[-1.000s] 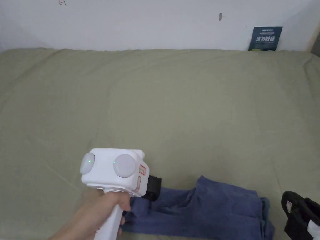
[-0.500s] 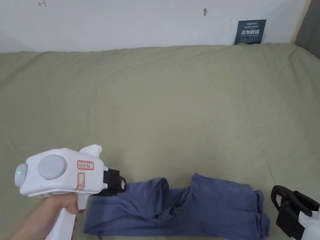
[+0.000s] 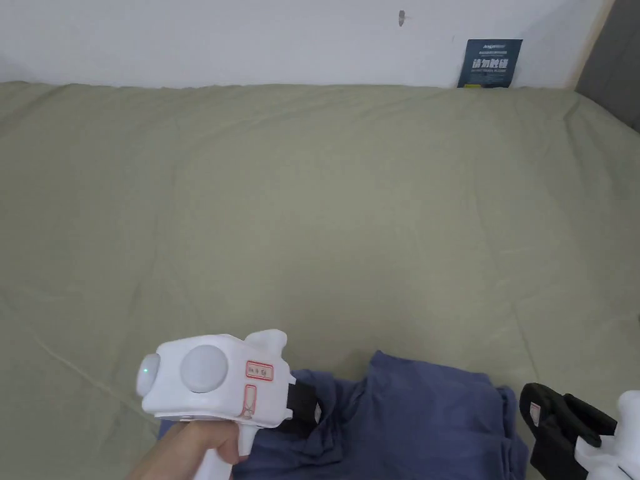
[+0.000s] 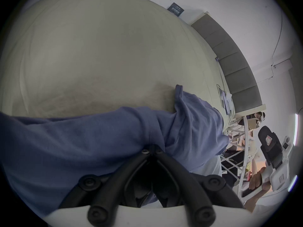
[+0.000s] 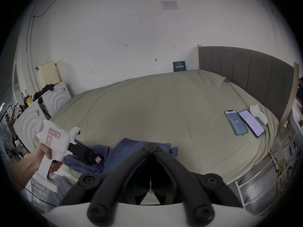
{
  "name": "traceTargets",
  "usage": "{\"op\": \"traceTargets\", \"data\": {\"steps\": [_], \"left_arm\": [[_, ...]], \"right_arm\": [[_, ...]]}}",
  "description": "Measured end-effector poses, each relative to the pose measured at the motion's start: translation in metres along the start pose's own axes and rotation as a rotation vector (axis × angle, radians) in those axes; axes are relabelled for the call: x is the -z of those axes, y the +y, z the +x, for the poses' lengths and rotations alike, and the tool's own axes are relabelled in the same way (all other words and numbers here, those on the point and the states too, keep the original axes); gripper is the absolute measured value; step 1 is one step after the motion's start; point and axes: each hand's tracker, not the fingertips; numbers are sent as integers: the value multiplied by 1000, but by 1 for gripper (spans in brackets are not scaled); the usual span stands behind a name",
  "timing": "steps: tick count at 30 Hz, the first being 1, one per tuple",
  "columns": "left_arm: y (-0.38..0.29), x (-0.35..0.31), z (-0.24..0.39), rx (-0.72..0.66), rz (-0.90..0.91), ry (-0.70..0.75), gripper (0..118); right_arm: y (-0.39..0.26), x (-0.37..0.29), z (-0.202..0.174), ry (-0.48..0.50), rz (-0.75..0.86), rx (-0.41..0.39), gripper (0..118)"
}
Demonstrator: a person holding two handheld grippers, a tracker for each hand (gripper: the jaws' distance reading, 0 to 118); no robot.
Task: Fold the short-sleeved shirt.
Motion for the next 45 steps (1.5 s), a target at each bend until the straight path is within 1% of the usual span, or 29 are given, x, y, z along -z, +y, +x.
{"op": "traceTargets", "data": {"steps": [4,6,8,10,12,13,14,15,16,17,18,20,22,24,25,26,27,28,29,30,31,32,33,35,36,39,41,43,45], "left_arm": [[-9,-85,-38,3,142,-7,0],[-22,-121,-59,-55,189,49,0],[-31,-139,-89,-98,212,106,0],[-33,-141,-118,-115,193,131,7],[-34,-137,-132,-115,190,103,16],[-33,-131,-131,-134,187,38,24],[-30,-124,-137,-157,167,-22,60],[-29,-115,-140,-172,122,-71,114],[-28,-114,-146,-165,203,-116,117],[-24,-112,-148,-207,142,-139,114],[-22,-107,-150,-222,131,-151,114],[-17,-93,-154,-200,101,-197,114],[-14,-56,-159,-229,77,-248,109],[-12,-47,-161,-223,116,-302,109],[-17,-52,-148,-214,100,-316,107],[-17,-55,-145,-219,100,-297,93],[-19,-61,-143,-215,110,-259,16],[-20,-57,-144,-238,105,-194,8],[-18,-56,-167,-261,114,-199,8],[-21,-58,-171,-248,82,-248,8],[-23,-64,-173,-233,127,-264,8],[-21,-70,-177,-243,114,-258,8],[-29,-75,-177,-293,149,-277,8],[-36,-95,-181,-282,169,-238,8],[-40,-110,-183,-272,204,-176,8],[-54,-161,-186,-340,280,-85,8],[-62,-198,-182,-331,331,52,8],[-64,-219,-164,-237,329,204,8],[-57,-229,-150,-169,327,301,8]], "right_arm": [[4,2,-7,19,8,-19,1],[4,4,-11,22,5,-34,1],[3,6,-15,33,-5,-40,1],[3,9,-20,44,-15,-36,1],[3,12,-25,51,-20,-38,1],[4,13,-28,50,-22,-43,1],[5,14,-30,52,-24,-48,1],[5,14,-31,54,-24,-49,1],[6,14,-33,55,-25,-49,1],[6,13,-35,57,-24,-51,1],[7,13,-35,55,-26,-55,1],[7,12,-35,45,-29,-65,1],[7,12,-33,40,-37,-67,1],[7,12,-32,28,-40,-70,1],[7,12,-31,27,-42,-69,1],[7,11,-31,26,-43,-68,1],[7,11,-30,23,-44,-68,1],[8,11,-30,24,-43,-69,1],[7,11,-30,25,-40,-67,1],[7,10,-29,24,-41,-65,1],[8,10,-29,26,-43,-63,1],[7,9,-30,27,-39,-60,1],[7,9,-30,29,-35,-57,1],[7,9,-32,42,-31,-58,1],[7,9,-34,47,-26,-63,1],[9,10,-37,71,-15,-63,1],[9,10,-38,81,-7,-66,1],[10,10,-39,86,0,-82,1],[10,11,-40,69,10,-108,1]]}}
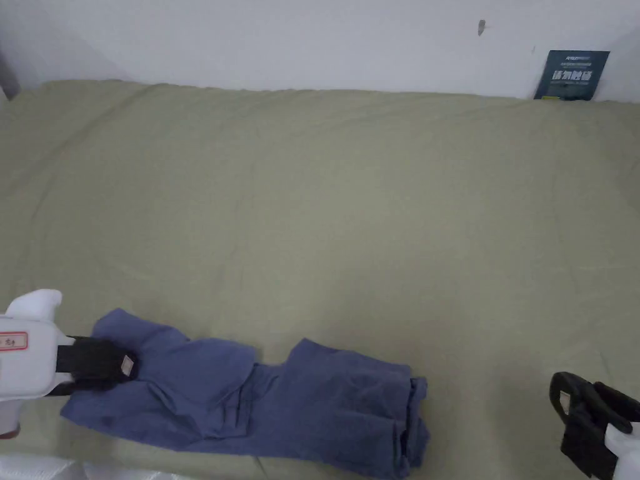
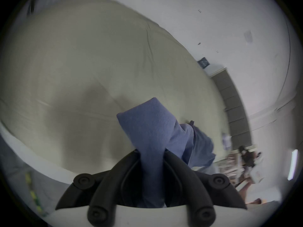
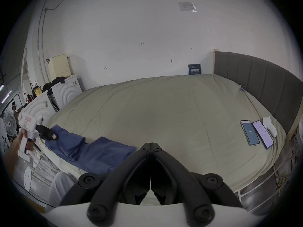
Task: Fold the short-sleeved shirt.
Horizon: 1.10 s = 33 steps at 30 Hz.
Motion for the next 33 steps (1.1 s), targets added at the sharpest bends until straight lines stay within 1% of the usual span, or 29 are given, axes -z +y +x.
{"op": "traceTargets", "data": {"steps": [1,2,5,7,10,13,16,19,20,22,23,24,25,27,29,30,31,32,33], "left_arm": [[2,-2,12,28,-5,23,8],[4,-3,27,49,-31,5,8],[4,-3,67,126,-46,32,8],[1,-2,104,198,-55,48,8],[-8,10,153,266,-106,82,8],[-15,40,192,332,-137,120,8],[-26,75,232,402,-185,178,8],[-40,115,265,465,-225,207,11],[-48,127,277,474,-236,213,19],[-52,146,285,451,-245,186,98],[-54,153,285,423,-266,124,118],[-54,156,286,393,-303,85,114],[-54,148,283,369,-286,63,111],[-50,133,274,385,-233,45,111],[-38,114,258,349,-179,23,109],[-33,101,247,308,-148,-3,101],[-29,92,236,268,-123,-45,81],[-24,78,229,248,-108,-89,38],[-24,76,216,205,-106,-108,0]], "right_arm": [[0,-1,-1,-8,11,-15,1],[0,-3,-1,-18,20,-25,1],[0,-12,-2,-38,50,-29,1],[1,-18,-1,-63,74,-46,1],[3,-27,4,-91,98,-71,1],[4,-33,10,-109,109,-67,1],[3,-37,15,-119,131,-43,1],[2,-40,16,-155,150,-60,1],[3,-42,17,-154,152,-62,1],[3,-44,19,-157,153,-61,1],[4,-45,19,-159,154,-60,1],[4,-47,20,-159,155,-59,1],[4,-48,21,-160,157,-59,1],[4,-49,22,-164,159,-57,1],[3,-48,23,-156,152,-46,1],[3,-47,24,-152,149,-41,1],[2,-46,24,-151,148,-38,1],[1,-46,23,-146,142,-35,1],[1,-45,23,-141,137,-33,1]]}}
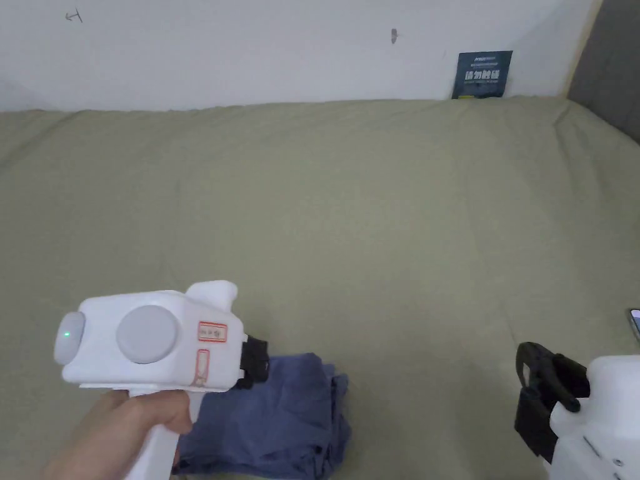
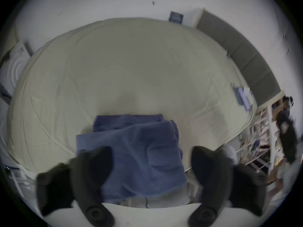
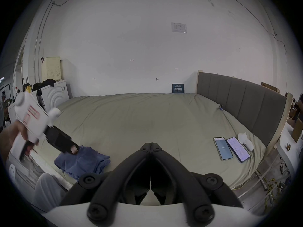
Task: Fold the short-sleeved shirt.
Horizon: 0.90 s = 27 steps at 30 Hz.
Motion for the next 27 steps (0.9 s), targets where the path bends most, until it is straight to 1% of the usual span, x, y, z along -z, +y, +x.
{"op": "traceTargets", "data": {"steps": [1,2,4,5,6,8,12,13,14,15,17,19,22,24,25,27], "left_arm": [[-2,0,-11,-58,34,-36,0],[-3,5,-18,-30,8,-48,0],[-9,13,-22,-72,-15,-76,0],[-14,26,-20,-61,-45,-105,0],[-17,41,-19,-60,-67,-162,0],[-21,72,-14,-115,-128,-312,0],[-32,134,-20,-134,-160,-269,0],[-31,133,-23,-171,-144,-319,0],[-29,133,-23,-167,-117,-374,0],[-29,127,-20,-157,-131,-330,0],[-26,114,-18,-146,-134,-326,0],[-22,86,-21,-81,-80,-283,0],[-20,37,-36,-43,-8,-234,0],[-23,1,-49,-38,55,-144,0],[-25,-12,-58,-43,86,-128,0],[-28,-34,-78,-69,117,-79,0]], "right_arm": [[-1,1,-1,3,-4,2,1],[-2,2,-2,6,-10,3,1],[-5,4,-3,15,-24,7,1],[-6,5,-3,16,-31,8,1],[-6,6,-4,19,-38,9,1],[-7,7,-4,34,-53,23,1],[-11,5,-3,45,-84,31,1],[-12,4,-2,44,-97,28,1],[-14,3,-2,43,-105,22,1],[-15,3,-2,42,-116,18,1],[-17,6,-2,50,-138,20,1],[-16,12,-9,82,-156,20,1],[-15,28,-30,187,-198,4,1],[-15,47,-53,307,-239,10,1],[-14,57,-62,381,-270,42,1],[-14,89,-81,598,-356,175,1]]}}
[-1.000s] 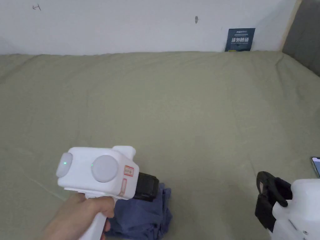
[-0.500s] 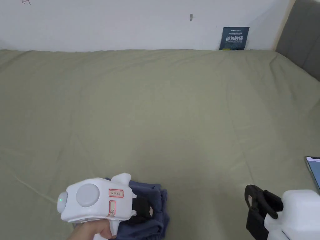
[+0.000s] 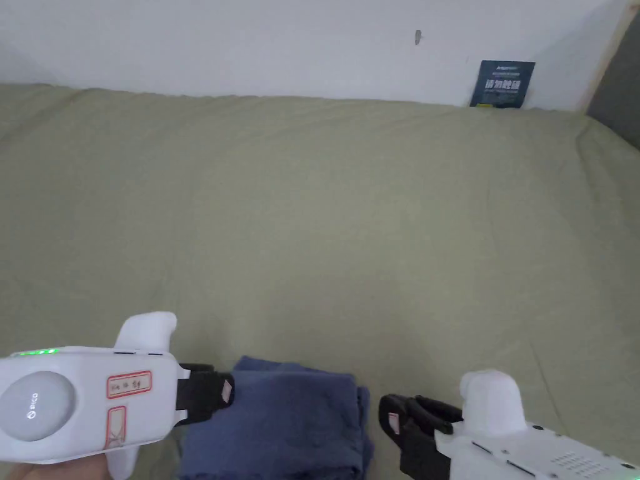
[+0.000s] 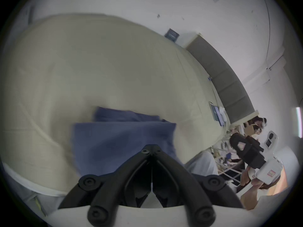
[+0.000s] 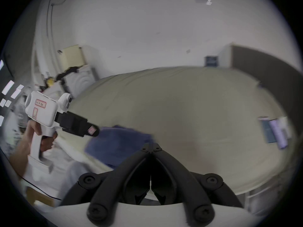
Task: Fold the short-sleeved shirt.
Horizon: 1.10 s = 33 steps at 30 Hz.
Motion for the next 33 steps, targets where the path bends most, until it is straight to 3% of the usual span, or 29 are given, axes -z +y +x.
{"op": "traceTargets", "data": {"steps": [2,3,9,11,14,17,18,19,20,21,27,32,33], "left_arm": [[-1,-13,-16,-13,16,9,0],[-2,-15,-24,-33,24,40,0],[-4,3,-68,-105,-2,58,0],[-5,13,-75,-131,-43,39,0],[-5,23,-77,-118,-88,-20,0],[-3,31,-79,-124,-121,-112,0],[-1,35,-82,-136,-130,-158,12],[1,38,-83,-156,-136,-201,40],[1,41,-88,-145,-150,-216,87],[1,47,-90,-139,-175,-244,118],[18,86,-108,-210,-276,-327,113],[5,108,-99,-238,-258,-453,112],[5,111,-102,-231,-262,-499,105]], "right_arm": [[9,34,6,173,-70,148,1],[11,51,9,236,-89,184,1],[-8,124,59,356,-270,381,1],[-26,134,87,315,-310,422,1],[-46,133,118,508,-261,638,1],[-45,130,113,485,-258,581,1],[-45,130,115,494,-258,591,1],[-47,131,117,510,-256,613,1],[-48,131,120,514,-255,622,1],[-49,131,120,519,-255,622,1],[-46,130,113,519,-260,621,1],[-46,131,113,520,-264,622,1],[-45,131,114,520,-265,620,1]]}}
